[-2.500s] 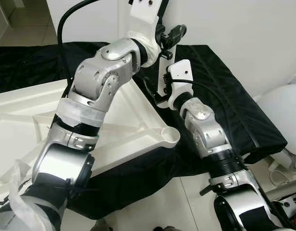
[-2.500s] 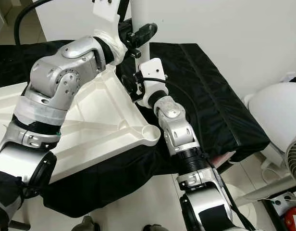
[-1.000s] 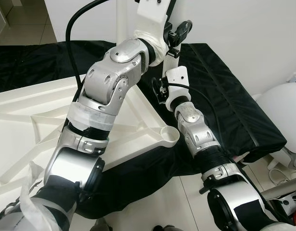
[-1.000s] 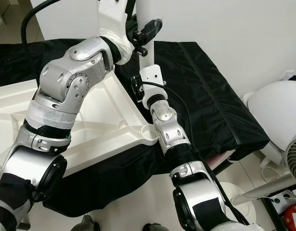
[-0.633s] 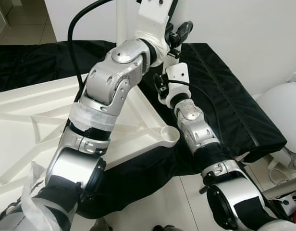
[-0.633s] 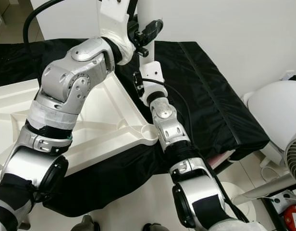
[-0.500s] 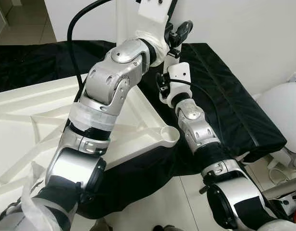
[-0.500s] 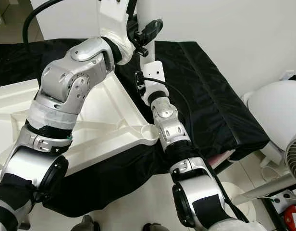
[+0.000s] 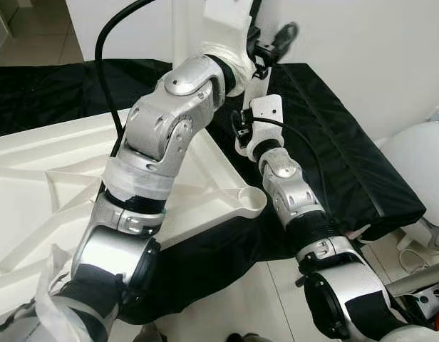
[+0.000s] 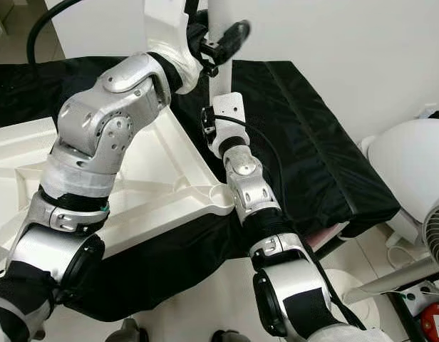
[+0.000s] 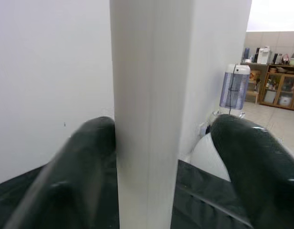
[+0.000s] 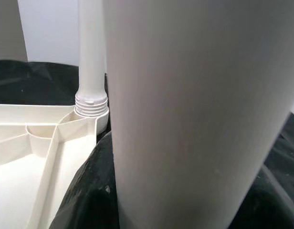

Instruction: Building children table

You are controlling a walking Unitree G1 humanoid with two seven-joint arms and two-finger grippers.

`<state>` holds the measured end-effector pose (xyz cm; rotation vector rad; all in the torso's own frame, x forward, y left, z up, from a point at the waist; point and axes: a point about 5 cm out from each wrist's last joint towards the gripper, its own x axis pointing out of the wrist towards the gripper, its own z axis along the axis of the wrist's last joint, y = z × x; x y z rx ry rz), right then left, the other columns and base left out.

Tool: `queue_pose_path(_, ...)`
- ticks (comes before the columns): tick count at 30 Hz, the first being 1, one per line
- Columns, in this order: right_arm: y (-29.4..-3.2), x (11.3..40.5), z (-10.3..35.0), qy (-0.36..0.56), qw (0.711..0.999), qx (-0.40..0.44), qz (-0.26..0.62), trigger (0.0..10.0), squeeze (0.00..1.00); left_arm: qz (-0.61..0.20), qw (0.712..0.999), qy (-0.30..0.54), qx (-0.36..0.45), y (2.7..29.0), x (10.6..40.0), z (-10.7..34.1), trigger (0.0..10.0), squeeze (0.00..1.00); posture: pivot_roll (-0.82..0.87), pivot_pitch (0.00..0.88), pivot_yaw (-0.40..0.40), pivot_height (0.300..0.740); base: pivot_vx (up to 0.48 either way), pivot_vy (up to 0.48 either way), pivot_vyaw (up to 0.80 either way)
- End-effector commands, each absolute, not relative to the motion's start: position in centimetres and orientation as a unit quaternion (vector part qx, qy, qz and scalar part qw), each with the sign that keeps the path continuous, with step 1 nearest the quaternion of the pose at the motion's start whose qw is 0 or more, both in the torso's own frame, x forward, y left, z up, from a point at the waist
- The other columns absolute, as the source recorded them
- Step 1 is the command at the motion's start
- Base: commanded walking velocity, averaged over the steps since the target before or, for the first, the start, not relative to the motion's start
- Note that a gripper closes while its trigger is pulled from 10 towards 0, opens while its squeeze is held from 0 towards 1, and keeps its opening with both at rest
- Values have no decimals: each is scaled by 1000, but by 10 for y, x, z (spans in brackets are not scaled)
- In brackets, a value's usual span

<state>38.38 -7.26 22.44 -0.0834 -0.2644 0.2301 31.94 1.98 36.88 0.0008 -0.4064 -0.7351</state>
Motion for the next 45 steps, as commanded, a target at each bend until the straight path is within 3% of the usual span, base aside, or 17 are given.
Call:
queue_pose_path(1,-75,384,227,-131,985,-24,110,10000,0,-406,890,-208,21,12,311,369,10000,1000,87,85,-60,740,0,0,0)
queue_pose_path(2,-73,383,226,-128,985,-9,114,10000,0,-416,883,-215,29,11,307,367,10000,157,81,81,-63,740,0,0,0)
queue_pose_path(3,-74,382,227,-125,985,12,116,10000,0,-434,873,-223,25,9,301,367,10000,0,81,81,-66,740,0,0,0)
queue_pose_path(6,-77,383,230,-124,985,37,115,10000,0,-446,864,-234,18,8,295,367,10000,0,86,83,-74,740,0,0,0)
queue_pose_path(12,-88,382,236,-137,985,51,94,10000,0,-394,899,-193,-19,25,308,353,10000,0,97,96,-85,740,0,0,0)
queue_pose_path(16,-95,378,238,-158,984,40,73,10000,0,-322,932,-166,-24,49,322,332,10000,0,102,106,-84,740,0,0,0)
queue_pose_path(30,-103,358,230,-169,981,47,79,10000,0,-252,958,-130,-29,77,325,291,10000,0,64,118,-80,740,0,0,0)
queue_pose_path(37,-101,348,230,-186,977,38,100,10000,0,-260,959,-115,-6,83,319,275,10000,0,59,124,-67,740,0,0,0)
queue_pose_path(45,-98,338,226,-188,974,21,124,10000,0,-341,936,-76,48,85,298,240,10000,0,63,135,-60,740,0,0,0)
